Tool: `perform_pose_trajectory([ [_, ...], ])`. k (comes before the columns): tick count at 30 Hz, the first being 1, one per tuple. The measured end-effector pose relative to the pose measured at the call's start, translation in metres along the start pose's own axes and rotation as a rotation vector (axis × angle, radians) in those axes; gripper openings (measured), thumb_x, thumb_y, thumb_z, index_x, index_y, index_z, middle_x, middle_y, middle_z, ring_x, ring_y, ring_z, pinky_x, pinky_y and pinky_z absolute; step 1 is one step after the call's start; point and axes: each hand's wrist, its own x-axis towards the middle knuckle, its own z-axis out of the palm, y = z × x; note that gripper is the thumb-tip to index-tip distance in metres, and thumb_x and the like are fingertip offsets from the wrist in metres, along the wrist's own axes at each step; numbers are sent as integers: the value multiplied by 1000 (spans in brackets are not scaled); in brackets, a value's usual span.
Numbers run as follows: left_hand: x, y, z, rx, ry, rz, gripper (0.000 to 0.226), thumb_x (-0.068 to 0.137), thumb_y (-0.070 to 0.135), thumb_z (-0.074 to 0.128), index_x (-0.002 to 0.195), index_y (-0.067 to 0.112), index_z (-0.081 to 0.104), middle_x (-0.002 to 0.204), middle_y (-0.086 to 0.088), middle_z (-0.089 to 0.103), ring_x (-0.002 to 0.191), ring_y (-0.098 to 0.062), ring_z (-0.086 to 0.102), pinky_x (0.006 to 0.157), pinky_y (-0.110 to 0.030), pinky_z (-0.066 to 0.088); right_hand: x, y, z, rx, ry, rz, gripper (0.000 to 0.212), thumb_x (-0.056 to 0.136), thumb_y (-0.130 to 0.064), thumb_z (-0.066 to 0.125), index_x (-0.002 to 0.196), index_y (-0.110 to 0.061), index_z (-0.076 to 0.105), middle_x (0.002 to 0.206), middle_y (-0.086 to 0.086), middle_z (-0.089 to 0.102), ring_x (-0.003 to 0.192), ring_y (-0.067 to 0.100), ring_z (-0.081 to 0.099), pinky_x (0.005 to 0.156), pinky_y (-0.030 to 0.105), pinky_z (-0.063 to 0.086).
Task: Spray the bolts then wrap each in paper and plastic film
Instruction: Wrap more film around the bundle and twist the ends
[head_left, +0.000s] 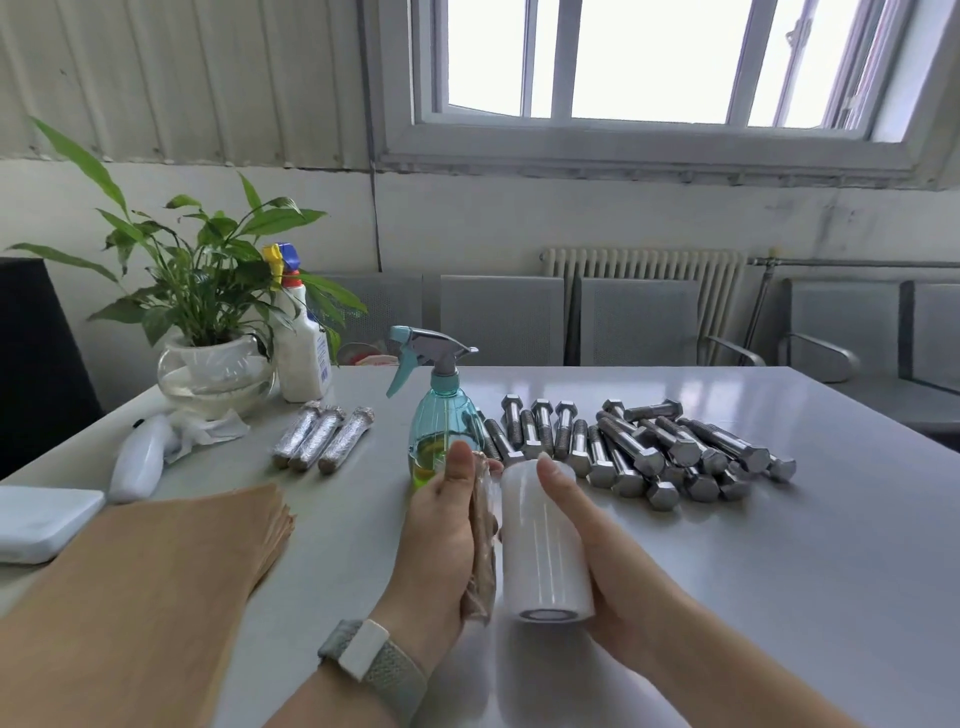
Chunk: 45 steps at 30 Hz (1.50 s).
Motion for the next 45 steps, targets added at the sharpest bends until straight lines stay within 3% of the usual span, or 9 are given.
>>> perform_pose_trajectory([
  [7, -3, -10, 5, 120, 84, 48, 58, 78, 65, 62, 97, 10, 64, 92, -22, 71, 86, -39, 70, 75, -54, 59, 0, 8, 18, -242, 175, -323, 63, 64, -80, 65, 93, -25, 70, 88, 4, 75, 82, 22, 73, 74, 45, 60],
  [11, -9, -8, 10, -191, 66, -205, 70, 84, 70, 48, 113, 9, 66, 110, -24, 69, 102, -40, 68, 82, -50, 57, 2, 11, 15, -404, 298, -314, 70, 61, -91, 51, 96, -34, 71, 88, -4, 74, 83, 14, 72, 81, 47, 58],
  [16, 1, -13, 11, -326, 46, -291, 55, 98, 47, 42, 110, 2, 71, 108, -24, 71, 97, -36, 70, 68, -42, 61, 6, 9, 6, -502, 406, -279, 75, 61, -92, 47, 97, -28, 61, 88, -6, 69, 83, 11, 68, 80, 40, 57],
  [21, 8, -15, -4, -126, -24, -152, 57, 91, 58, 44, 97, 12, 77, 104, -19, 73, 93, -32, 72, 69, -38, 59, 1, 2, 3, -142, 110, -180, 40, 79, -63, 63, 98, -29, 72, 100, 4, 74, 89, 19, 72, 63, 29, 56],
  [27, 8, -21, -5, 141, -26, 41, 75, 80, 75, 50, 113, 9, 62, 103, -13, 73, 98, -31, 70, 87, -51, 55, 3, 3, 3, -154, 18, -163, 47, 72, -61, 73, 96, -21, 75, 95, 10, 75, 85, 24, 73, 67, 32, 55],
  [34, 14, -22, -2, 321, 142, 116, 63, 71, 74, 47, 98, 17, 53, 91, -6, 67, 83, -17, 66, 71, -27, 49, 7, 3, 6, -343, 203, -293, 69, 63, -77, 66, 91, -14, 70, 77, 3, 70, 74, 20, 68, 70, 40, 53],
  [39, 9, -24, 4, 78, 116, -6, 63, 71, 68, 62, 104, 15, 52, 92, -12, 68, 78, -19, 69, 66, -35, 57, 10, 12, 16, -328, 314, -335, 60, 81, -71, 36, 87, -23, 72, 81, 5, 74, 77, 19, 71, 73, 44, 56],
  [42, 3, -20, 4, -107, -25, -104, 56, 82, 66, 62, 92, 11, 67, 75, -17, 70, 62, -29, 69, 55, -38, 56, 12, 17, 13, -429, 421, -360, 65, 77, -78, 40, 89, -20, 64, 82, -3, 70, 79, 15, 67, 71, 42, 53],
  [45, 5, -19, 5, -213, -65, -179, 45, 88, 46, 49, 101, 11, 74, 100, -21, 71, 88, -34, 70, 68, -42, 59, 11, 13, 8, -400, 454, -333, 54, 77, -76, 58, 94, -25, 59, 82, -8, 69, 70, 2, 65, 63, 29, 49],
])
